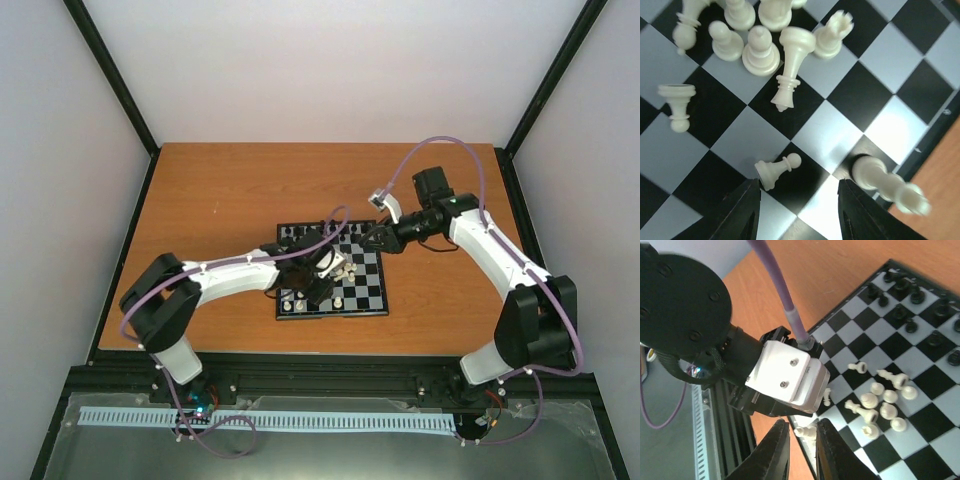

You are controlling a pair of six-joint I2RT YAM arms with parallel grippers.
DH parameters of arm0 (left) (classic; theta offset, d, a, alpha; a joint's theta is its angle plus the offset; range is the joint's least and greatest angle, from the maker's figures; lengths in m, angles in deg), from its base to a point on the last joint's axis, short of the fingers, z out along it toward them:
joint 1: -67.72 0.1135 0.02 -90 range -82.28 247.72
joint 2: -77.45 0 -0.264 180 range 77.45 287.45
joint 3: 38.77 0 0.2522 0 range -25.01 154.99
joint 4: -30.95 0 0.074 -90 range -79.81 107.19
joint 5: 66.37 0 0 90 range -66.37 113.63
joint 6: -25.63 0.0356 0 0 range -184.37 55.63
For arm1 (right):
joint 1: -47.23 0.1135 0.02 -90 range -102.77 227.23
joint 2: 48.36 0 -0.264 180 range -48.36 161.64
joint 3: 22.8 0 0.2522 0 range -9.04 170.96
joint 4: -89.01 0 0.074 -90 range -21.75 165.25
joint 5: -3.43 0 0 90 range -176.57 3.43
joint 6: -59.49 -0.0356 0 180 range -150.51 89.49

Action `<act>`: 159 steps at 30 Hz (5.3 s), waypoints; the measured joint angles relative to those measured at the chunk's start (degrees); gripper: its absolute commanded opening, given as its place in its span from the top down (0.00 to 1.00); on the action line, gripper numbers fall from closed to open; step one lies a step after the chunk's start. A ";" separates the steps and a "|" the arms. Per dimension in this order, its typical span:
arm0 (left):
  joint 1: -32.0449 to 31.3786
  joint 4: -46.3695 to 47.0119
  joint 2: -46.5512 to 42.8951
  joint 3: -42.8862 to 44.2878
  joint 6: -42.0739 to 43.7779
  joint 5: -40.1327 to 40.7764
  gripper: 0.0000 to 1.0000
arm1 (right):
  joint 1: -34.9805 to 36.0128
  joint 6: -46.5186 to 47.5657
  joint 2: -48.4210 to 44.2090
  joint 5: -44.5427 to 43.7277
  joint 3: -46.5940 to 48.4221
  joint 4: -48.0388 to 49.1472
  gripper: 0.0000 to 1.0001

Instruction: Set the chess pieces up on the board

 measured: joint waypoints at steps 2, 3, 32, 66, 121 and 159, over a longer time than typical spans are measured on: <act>0.04 0.15 2.99 0.72 1.25 0.22 0.54 | -1.75 0.22 -0.13 0.31 -0.24 0.04 0.82; 0.02 0.09 3.78 0.98 1.86 0.24 0.54 | -2.93 0.33 -0.13 0.59 -0.52 0.02 0.82; 8.63 0.20 -9.42 1.57 -8.02 7.67 0.55 | -6.36 16.96 -5.38 -6.93 -3.04 -0.76 0.81; 9.73 -3.13 -18.67 -3.93 -16.31 7.91 0.40 | 15.39 14.47 13.81 -32.74 -5.14 9.70 0.85; 9.73 -15.21 -21.75 1.11 -10.64 16.52 0.39 | 15.52 14.84 -3.91 -37.03 -22.32 5.90 0.86; 9.73 -15.19 -21.53 0.94 -10.67 15.76 0.39 | 15.52 38.60 9.79 -28.76 -7.69 7.37 0.72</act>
